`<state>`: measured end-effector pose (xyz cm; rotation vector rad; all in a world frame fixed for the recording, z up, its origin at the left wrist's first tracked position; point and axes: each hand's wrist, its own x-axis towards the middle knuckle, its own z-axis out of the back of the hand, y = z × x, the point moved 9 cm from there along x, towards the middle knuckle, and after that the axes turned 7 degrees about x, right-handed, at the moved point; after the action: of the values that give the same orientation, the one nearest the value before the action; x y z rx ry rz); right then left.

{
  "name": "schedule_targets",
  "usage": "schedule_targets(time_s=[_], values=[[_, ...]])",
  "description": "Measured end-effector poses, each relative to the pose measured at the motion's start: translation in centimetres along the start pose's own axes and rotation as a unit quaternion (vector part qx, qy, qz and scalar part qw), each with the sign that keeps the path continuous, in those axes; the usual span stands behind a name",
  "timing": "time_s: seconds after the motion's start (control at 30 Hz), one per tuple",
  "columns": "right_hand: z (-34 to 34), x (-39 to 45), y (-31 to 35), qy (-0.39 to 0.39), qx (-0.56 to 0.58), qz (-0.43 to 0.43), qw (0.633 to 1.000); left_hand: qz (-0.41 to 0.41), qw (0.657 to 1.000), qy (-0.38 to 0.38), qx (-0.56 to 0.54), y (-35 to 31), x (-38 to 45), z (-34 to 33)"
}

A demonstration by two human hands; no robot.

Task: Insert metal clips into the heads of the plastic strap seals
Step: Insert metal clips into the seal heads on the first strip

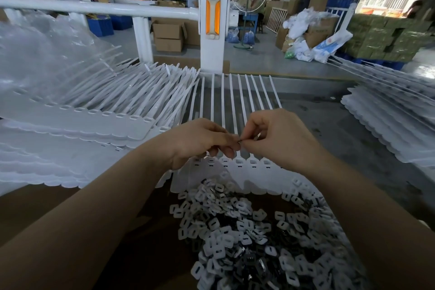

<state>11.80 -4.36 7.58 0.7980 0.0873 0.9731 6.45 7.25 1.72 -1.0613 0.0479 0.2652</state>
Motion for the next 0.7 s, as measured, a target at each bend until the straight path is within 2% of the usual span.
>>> schedule_targets(time_s=[0.2,0.37,0.5,0.7], values=[[-0.6,0.0,0.0,0.032,-0.004,-0.003,0.999,-0.016,0.999,-0.026,0.041,-0.3,-0.1,0.1],[0.2,0.1,-2.1,-0.002,0.057,-0.084,0.995,-0.070,0.986,-0.078,0.127,-1.4,-0.3,0.8],[-0.6,-0.2,-3.1,0.029,0.114,-0.137,0.983,-0.099,0.976,-0.091,0.173,-2.3,-0.4,0.7],[-1.1,-0.4,-3.2,0.050,0.132,-0.150,0.979,-0.109,0.975,-0.084,0.173,-2.8,-0.7,0.5]])
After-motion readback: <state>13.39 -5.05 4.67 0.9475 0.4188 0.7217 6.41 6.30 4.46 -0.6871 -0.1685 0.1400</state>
